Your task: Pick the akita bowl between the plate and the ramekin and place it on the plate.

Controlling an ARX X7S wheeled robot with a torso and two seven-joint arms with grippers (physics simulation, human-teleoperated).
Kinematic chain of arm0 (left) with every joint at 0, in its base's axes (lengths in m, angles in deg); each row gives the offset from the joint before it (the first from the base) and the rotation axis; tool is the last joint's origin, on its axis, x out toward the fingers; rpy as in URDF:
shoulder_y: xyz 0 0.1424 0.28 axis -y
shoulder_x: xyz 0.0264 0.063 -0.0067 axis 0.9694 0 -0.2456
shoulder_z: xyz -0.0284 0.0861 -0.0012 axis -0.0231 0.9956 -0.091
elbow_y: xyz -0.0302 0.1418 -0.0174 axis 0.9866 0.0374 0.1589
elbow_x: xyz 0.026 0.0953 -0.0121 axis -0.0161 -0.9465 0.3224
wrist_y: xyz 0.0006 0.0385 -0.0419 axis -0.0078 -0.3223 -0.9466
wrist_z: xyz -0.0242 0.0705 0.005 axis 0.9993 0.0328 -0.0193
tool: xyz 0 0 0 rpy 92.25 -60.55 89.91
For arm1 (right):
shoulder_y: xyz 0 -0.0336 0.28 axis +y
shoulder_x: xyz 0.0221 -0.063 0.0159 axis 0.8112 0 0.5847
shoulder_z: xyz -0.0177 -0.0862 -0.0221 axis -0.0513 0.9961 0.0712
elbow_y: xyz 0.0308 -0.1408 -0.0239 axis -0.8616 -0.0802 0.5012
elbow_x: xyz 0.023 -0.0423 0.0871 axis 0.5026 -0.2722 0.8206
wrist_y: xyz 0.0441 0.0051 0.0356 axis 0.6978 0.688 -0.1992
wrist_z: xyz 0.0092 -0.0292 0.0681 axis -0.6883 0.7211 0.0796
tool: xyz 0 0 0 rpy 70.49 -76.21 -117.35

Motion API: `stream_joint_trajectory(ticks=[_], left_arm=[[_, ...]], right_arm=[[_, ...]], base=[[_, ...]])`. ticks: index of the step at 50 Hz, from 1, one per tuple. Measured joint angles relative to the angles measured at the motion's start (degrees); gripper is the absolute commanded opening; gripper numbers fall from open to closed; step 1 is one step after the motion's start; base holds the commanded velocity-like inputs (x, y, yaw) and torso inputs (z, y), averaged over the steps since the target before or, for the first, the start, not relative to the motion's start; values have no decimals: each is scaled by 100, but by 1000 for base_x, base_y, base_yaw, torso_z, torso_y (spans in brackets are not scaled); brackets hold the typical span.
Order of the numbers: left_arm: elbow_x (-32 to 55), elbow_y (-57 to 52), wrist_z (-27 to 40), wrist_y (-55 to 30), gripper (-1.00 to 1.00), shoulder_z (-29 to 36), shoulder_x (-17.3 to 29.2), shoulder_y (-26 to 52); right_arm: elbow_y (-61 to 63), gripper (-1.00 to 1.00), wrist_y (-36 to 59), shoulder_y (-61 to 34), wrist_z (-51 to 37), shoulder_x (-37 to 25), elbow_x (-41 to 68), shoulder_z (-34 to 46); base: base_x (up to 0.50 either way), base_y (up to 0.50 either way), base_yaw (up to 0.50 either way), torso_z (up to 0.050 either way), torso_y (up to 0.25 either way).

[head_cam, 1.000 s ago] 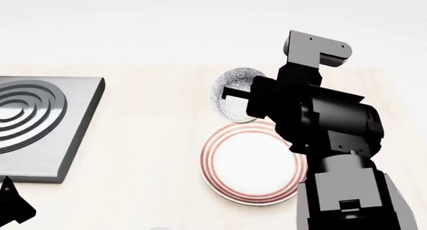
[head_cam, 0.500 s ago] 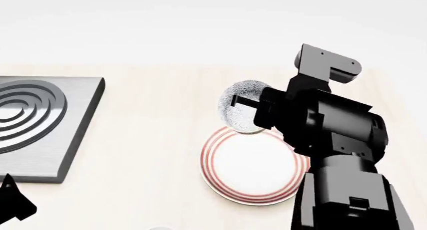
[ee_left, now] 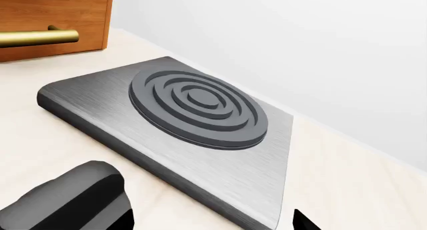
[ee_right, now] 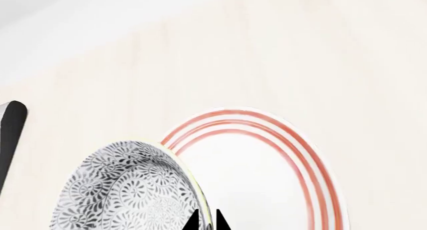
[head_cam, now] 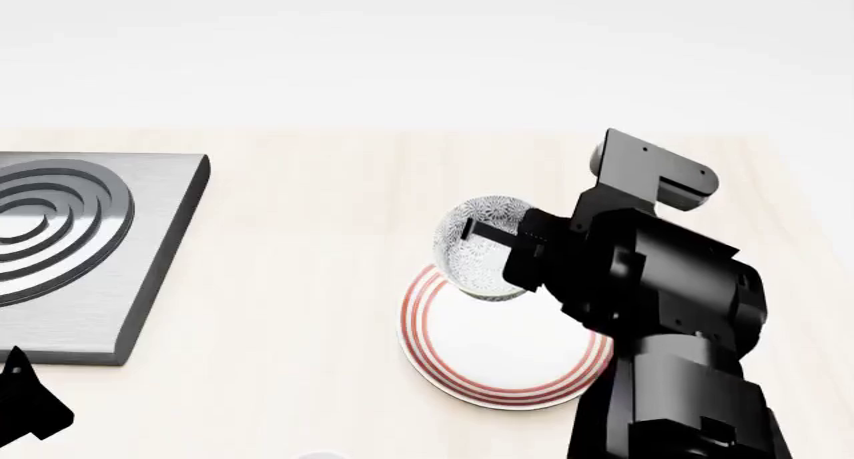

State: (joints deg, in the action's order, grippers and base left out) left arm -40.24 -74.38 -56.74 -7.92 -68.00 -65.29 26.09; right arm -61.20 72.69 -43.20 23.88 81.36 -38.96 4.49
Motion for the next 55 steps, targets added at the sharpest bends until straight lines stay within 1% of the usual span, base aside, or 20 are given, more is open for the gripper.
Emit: stream_joint_trajectory(ticks=[17, 26, 40, 55], left_arm=[[15, 8, 13, 11, 100, 15, 10, 3], [35, -28, 38, -3, 100, 18, 21, -8], [31, 39, 15, 43, 100, 34, 15, 9], [44, 71, 8, 68, 100, 45, 18, 18]], right_arm=[[0, -100, 244, 114, -227, -24, -134, -570], [0, -100, 268, 167, -502, -26, -144, -951], [0, -100, 118, 226, -1128, 15, -200, -1442], [0, -100, 18, 277, -1459, 69, -221, -1709]], base=[[0, 0, 0, 0, 0], [0, 0, 0, 0, 1], [0, 0, 0, 0, 0], [0, 0, 0, 0, 1]])
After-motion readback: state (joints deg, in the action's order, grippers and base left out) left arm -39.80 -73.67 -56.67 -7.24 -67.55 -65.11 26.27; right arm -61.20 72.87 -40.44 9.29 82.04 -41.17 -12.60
